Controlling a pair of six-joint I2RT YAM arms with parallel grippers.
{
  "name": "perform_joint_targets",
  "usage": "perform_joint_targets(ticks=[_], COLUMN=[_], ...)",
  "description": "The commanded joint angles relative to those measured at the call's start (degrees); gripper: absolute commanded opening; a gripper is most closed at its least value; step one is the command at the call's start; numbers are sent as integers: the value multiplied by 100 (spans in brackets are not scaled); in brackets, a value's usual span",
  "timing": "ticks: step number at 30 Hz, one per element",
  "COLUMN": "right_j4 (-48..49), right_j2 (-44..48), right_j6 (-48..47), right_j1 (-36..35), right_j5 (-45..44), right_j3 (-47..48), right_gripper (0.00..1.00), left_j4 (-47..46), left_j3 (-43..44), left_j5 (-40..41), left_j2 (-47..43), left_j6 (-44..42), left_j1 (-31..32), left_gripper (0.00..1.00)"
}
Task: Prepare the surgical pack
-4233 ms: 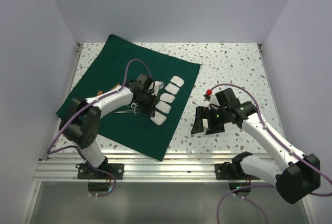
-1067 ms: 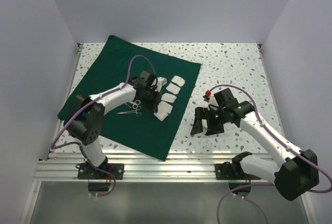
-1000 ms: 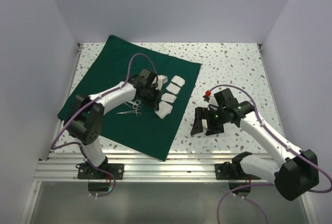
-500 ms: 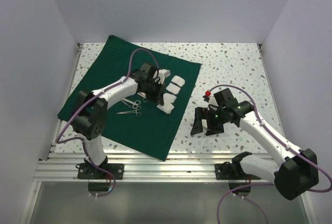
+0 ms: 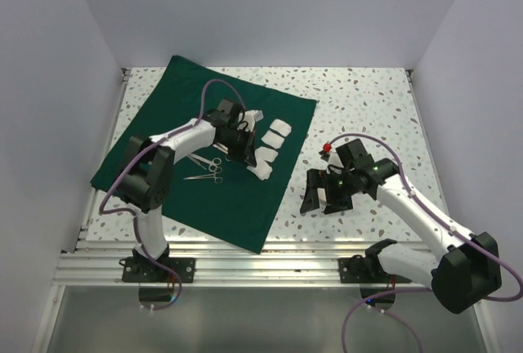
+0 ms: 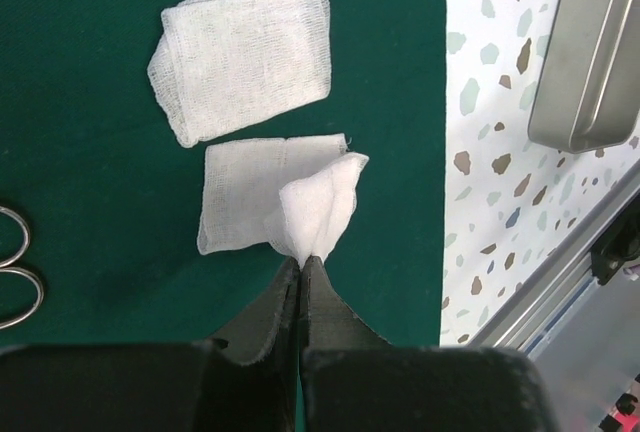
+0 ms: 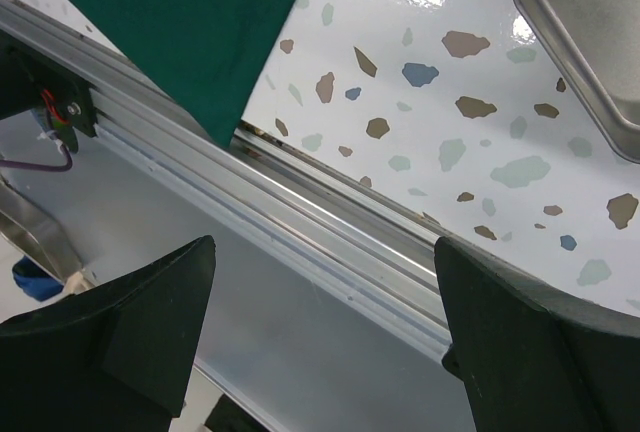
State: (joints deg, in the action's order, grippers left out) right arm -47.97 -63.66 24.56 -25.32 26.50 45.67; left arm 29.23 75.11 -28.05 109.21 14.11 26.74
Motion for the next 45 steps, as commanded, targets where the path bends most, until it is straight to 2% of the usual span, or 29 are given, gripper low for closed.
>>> perform_joint_targets(ticks=[1, 24, 26, 32, 38, 45], right_j4=[77, 112, 121, 156, 173, 165], right_j2=[-15, -77, -77, -120, -129, -129], right_j6=[-39, -39, -39, -39, -30, -30], right_j1=[27, 45, 36, 36, 36, 45], right_j5=[4, 13, 22, 57, 83, 92], right_j3=[126, 74, 82, 74, 65, 65], right_gripper=[95, 95, 95, 95, 95, 95], left_j4=[-260, -260, -260, -216, -216, -251], left_j3=[206, 162, 144, 179, 171, 214], left_j5=[-306, 115, 256, 476, 661, 863], left_j2=[4, 435, 330, 127, 30, 74], left_j6=[136, -66, -75, -92, -110, -128], left_j1=[-29, -108, -108, -108, -108, -99], left_gripper=[0, 1, 11, 29, 40, 47])
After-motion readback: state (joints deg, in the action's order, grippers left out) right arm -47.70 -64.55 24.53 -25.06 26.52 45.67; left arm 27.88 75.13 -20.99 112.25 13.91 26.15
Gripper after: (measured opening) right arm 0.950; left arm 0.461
